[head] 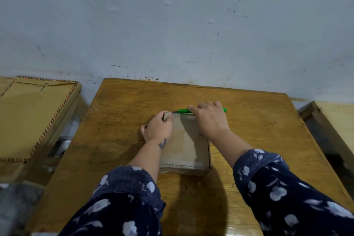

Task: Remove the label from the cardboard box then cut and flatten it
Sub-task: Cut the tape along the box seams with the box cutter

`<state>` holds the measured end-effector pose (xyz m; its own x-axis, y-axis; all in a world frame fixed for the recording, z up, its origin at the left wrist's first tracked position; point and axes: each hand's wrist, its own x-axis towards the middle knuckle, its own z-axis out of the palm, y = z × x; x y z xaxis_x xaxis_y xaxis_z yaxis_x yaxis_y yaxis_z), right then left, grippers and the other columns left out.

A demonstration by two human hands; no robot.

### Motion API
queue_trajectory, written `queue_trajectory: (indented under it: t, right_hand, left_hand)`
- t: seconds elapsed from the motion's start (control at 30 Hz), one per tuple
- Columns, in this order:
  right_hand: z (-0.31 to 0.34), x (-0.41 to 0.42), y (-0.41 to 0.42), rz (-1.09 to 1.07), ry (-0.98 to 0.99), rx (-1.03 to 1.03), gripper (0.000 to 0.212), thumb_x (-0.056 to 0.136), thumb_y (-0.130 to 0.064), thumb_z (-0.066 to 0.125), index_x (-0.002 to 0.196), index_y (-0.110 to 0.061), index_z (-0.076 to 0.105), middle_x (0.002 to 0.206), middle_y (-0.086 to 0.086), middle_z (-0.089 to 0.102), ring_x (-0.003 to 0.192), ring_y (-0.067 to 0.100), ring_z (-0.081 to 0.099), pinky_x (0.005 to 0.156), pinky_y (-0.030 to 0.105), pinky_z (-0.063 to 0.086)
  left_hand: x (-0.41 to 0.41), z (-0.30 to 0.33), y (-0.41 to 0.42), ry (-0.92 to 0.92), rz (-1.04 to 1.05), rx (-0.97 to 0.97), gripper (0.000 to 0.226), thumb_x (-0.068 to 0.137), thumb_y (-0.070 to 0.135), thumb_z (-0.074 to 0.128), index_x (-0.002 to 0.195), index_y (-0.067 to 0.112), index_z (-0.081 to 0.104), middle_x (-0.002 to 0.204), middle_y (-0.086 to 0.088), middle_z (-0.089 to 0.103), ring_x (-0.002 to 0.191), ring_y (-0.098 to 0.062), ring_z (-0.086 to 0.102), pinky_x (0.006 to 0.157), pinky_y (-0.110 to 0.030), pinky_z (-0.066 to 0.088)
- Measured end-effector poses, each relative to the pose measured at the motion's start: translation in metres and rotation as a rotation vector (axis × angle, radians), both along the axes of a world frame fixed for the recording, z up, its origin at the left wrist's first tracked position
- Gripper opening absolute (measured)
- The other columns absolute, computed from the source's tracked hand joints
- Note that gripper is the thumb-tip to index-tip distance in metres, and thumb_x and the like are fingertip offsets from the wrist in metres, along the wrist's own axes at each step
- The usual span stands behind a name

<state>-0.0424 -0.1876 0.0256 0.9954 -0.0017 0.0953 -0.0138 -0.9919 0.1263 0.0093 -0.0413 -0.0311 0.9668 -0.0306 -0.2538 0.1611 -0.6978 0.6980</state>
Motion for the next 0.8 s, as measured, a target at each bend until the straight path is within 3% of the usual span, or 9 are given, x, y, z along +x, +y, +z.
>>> queue_trajectory:
  t: [0.43, 0.57, 0.8]
  right_hand:
    - [0.007, -0.028, -0.034, -0.109, 0.036, -0.043, 0.054, 0.093, -0.004, 0.040, 0.141, -0.029, 0.039, 0.110, 0.001, 0.062, 0.105, 0.025, 0.053, 0.087, 0.038, 0.033]
    - [0.002, -0.037, -0.050, -0.158, 0.032, -0.020, 0.051, 0.095, -0.008, 0.043, 0.139, -0.032, 0.042, 0.105, -0.002, 0.063, 0.101, 0.023, 0.054, 0.084, 0.037, 0.034]
    - [0.004, -0.042, -0.068, -0.229, 0.009, 0.019, 0.043, 0.098, -0.016, 0.042, 0.136, -0.036, 0.045, 0.100, -0.004, 0.062, 0.098, 0.022, 0.055, 0.078, 0.037, 0.031]
  left_hand:
    - [-0.002, 0.004, -0.001, -0.012, -0.037, 0.079, 0.042, 0.098, 0.045, 0.033, 0.133, 0.031, 0.051, 0.122, 0.002, 0.063, 0.117, -0.022, 0.053, 0.109, -0.041, 0.023]
    - [-0.001, 0.000, 0.001, -0.021, -0.047, 0.070, 0.044, 0.098, 0.046, 0.033, 0.135, 0.029, 0.050, 0.121, 0.000, 0.065, 0.116, -0.025, 0.055, 0.109, -0.042, 0.029]
    - [0.000, 0.000, 0.002, -0.027, -0.055, 0.046, 0.043, 0.099, 0.045, 0.032, 0.135, 0.030, 0.050, 0.125, 0.000, 0.063, 0.120, -0.025, 0.052, 0.111, -0.042, 0.026]
